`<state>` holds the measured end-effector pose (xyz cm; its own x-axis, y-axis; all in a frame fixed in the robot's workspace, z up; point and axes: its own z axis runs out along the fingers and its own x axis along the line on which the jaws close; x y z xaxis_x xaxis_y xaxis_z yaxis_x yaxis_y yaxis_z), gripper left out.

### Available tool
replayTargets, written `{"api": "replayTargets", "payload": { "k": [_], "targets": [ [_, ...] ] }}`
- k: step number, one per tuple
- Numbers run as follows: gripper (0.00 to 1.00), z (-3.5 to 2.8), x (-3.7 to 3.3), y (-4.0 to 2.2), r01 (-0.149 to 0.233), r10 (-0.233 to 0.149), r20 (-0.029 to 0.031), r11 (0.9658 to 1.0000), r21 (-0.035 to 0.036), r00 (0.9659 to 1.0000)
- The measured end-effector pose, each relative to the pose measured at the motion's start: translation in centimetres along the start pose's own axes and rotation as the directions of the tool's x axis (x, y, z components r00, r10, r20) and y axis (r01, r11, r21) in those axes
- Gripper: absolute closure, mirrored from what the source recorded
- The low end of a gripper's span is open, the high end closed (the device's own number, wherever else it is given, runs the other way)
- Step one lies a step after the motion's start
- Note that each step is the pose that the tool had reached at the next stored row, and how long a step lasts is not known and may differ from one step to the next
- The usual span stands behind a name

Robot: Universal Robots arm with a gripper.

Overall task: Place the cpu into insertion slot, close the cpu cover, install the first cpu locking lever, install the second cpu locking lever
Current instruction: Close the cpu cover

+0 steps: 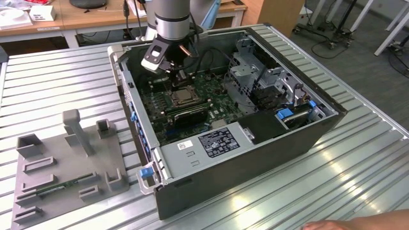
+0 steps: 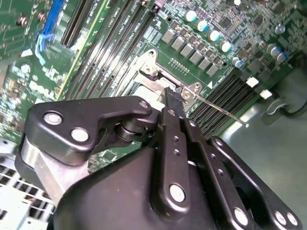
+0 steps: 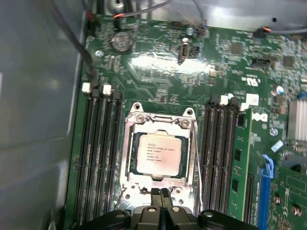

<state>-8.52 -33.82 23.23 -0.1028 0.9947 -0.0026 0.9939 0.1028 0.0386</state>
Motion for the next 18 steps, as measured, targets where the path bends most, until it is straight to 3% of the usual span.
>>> {"api": "replayTargets", "payload": {
  "k": [3, 6, 12, 18],
  "targets": [
    [0.9, 0.01, 0.0, 0.0, 0.054, -0.054, -0.0021, 0.9985, -0.0003, 0.9985],
    [0.9, 0.02, 0.0, 0.0, 0.108, -0.108, -0.0042, 0.9941, -0.0005, 0.9941],
    [0.9, 0.04, 0.0, 0.0, 0.209, -0.209, -0.0079, 0.9779, -0.0014, 0.9779],
    [0.9, 0.04, 0.0, 0.0, 0.212, -0.212, -0.0082, 0.9773, -0.0015, 0.9772]
  ]
}}
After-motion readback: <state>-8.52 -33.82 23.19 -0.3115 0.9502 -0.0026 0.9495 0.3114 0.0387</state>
